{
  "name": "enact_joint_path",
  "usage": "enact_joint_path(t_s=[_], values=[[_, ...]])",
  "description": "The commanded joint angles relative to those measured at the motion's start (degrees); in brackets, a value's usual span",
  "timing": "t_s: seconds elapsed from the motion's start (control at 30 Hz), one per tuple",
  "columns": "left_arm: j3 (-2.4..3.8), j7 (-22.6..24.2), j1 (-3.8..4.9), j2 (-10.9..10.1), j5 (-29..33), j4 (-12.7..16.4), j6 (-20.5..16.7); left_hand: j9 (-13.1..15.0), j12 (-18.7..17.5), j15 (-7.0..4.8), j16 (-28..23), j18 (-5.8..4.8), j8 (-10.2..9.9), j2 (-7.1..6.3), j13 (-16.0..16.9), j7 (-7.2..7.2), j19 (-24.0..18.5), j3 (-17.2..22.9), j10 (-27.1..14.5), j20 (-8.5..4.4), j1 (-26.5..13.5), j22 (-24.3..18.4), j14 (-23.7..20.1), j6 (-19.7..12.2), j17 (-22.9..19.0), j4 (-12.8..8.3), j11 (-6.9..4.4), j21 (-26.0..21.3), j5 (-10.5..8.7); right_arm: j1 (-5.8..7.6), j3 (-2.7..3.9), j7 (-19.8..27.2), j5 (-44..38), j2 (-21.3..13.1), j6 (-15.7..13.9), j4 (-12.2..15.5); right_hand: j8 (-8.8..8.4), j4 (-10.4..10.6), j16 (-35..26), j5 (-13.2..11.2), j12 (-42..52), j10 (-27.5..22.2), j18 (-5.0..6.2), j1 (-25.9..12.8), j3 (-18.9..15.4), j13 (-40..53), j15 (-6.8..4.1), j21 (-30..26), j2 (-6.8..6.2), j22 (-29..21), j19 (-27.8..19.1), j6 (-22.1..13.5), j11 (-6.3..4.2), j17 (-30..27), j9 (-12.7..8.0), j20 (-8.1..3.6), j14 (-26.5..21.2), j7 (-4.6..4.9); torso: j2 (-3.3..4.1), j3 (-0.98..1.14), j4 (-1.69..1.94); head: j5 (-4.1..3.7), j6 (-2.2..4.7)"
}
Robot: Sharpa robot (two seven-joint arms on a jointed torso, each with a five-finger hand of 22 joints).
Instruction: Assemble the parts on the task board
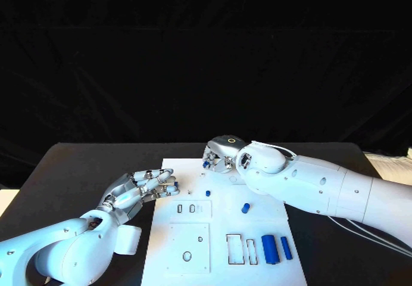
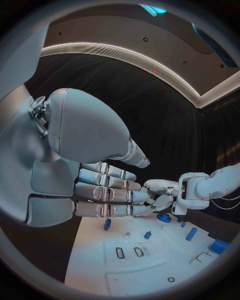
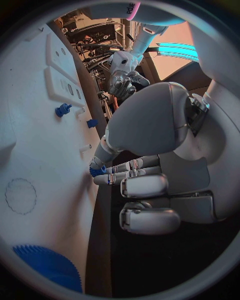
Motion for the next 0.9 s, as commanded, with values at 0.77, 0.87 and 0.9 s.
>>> enact_joint_path(t_s=[0.77,0.87,0.9], values=[[0.04,0.04,0.09,0.05,0.05,-0.43,1.44,-0.07,-0.28,0.42,-0.38,0.71,-0.40,0.13,-0.08,0.27,0.30,0.48,-0.32,0.21,-0.20,-0.17,0.15,-0.13,0.13,-0.31,0.16,-0.36,-0.24,-0.20,0.11,0.67,2.67,-4.08,-8.12,3.75,1.23,6.23,-2.66,0.46,3.25,-4.60,-0.08,4.08,-12.00,0.78,1.39,-3.10,-1.15,-5.20,-1.96,-9.66,2.04,-4.68,-1.00,1.76,2.14,2.57,0.03,-0.03,-0.11,-0.56,0.54],[0.04,0.03,0.09,0.08,0.05,-0.79,1.49,-0.06,-0.31,0.42,-0.45,0.72,-0.48,0.10,-0.08,0.29,0.30,0.60,-0.38,0.21,-0.06,-0.20,0.13,-0.16,0.16,-0.48,0.17,-0.39,-0.24,-0.20,0.63,0.18,5.24,-7.59,-9.33,7.11,1.36,6.27,-1.18,3.53,4.78,-0.24,-1.18,4.90,-10.69,1.71,0.46,0.30,-1.41,0.68,0.73,-8.39,0.98,-2.35,-1.02,1.20,2.51,2.04,0.00,-0.01,-0.38,-0.62,0.87],[0.04,0.02,0.09,0.11,0.05,-0.89,1.51,-0.06,-0.31,0.42,-0.47,0.72,-0.50,0.11,-0.08,0.29,0.31,0.65,-0.39,0.21,0.00,-0.22,0.13,-0.17,0.17,-0.54,0.17,-0.40,-0.23,-0.20,0.75,-0.16,6.01,-8.56,-9.28,8.03,1.35,6.30,-0.09,3.95,5.53,1.50,-1.62,4.97,-10.44,2.25,0.11,1.56,-1.70,2.93,1.73,-8.09,0.52,-0.41,-1.04,0.90,2.83,1.74,0.02,-0.02,-0.43,-0.68,0.97]])
